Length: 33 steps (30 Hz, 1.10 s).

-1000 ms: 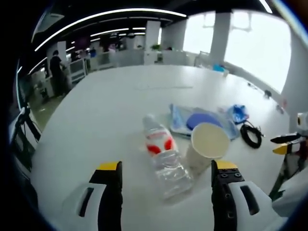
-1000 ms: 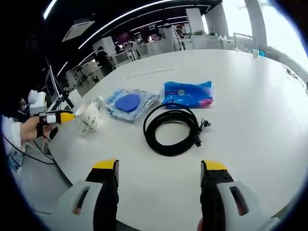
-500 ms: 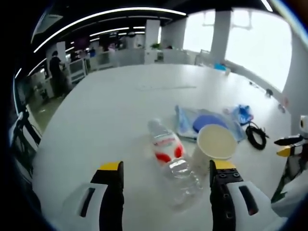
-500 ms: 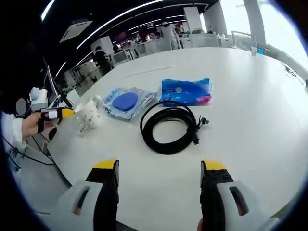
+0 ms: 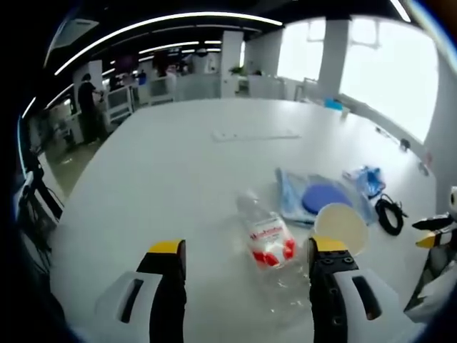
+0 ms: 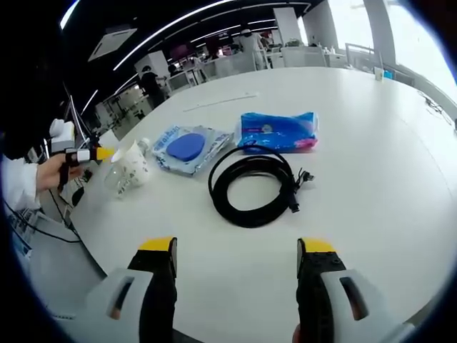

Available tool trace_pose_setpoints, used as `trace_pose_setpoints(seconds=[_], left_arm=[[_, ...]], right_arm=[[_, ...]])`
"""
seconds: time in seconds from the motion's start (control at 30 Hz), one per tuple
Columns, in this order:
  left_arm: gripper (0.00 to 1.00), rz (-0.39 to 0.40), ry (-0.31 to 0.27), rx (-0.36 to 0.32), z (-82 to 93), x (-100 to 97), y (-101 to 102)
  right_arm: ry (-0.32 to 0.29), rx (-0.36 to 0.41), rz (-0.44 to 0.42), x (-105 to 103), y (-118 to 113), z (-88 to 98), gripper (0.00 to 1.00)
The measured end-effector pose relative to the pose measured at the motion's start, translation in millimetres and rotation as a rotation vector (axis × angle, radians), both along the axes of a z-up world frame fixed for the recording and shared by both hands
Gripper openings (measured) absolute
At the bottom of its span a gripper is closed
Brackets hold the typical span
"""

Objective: Arrange the tabletop items into an orderly group along one side of the table until the central work area is clear of visible clutter.

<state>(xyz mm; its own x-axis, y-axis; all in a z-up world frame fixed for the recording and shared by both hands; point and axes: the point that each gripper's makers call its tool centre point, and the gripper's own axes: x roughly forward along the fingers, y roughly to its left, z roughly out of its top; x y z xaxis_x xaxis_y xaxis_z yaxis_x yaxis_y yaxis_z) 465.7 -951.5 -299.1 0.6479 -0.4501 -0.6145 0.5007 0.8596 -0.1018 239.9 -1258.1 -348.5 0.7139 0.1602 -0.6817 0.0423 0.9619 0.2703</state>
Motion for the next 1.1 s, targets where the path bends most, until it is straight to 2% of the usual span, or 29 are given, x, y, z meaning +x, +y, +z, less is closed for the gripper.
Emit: trace_pose_setpoints(seconds=[0.2, 0.3, 0.7, 1.1], left_arm=[[0.64, 0.002, 0.006, -0.009, -0.1, 14.3, -8], [0.63, 0.025, 0.027, -0.035, -0.3, 22.0, -11], [0.60, 0.026, 0.053, -0.017, -3.2, 35.8, -20], [0.51, 0.072, 0.143, -0.053, -14.9, 44.1, -32]], right_arm=[[0.008, -0.001, 0.009, 1, 4, -2.0, 0.66], [0.012, 0.000, 0.012, 2, 6, -3.6, 0.66], [0.019, 0.009, 0.018, 5, 12, -7.5, 0.65], [0.023, 0.010, 0.008, 4, 10, -9.8, 0.65]])
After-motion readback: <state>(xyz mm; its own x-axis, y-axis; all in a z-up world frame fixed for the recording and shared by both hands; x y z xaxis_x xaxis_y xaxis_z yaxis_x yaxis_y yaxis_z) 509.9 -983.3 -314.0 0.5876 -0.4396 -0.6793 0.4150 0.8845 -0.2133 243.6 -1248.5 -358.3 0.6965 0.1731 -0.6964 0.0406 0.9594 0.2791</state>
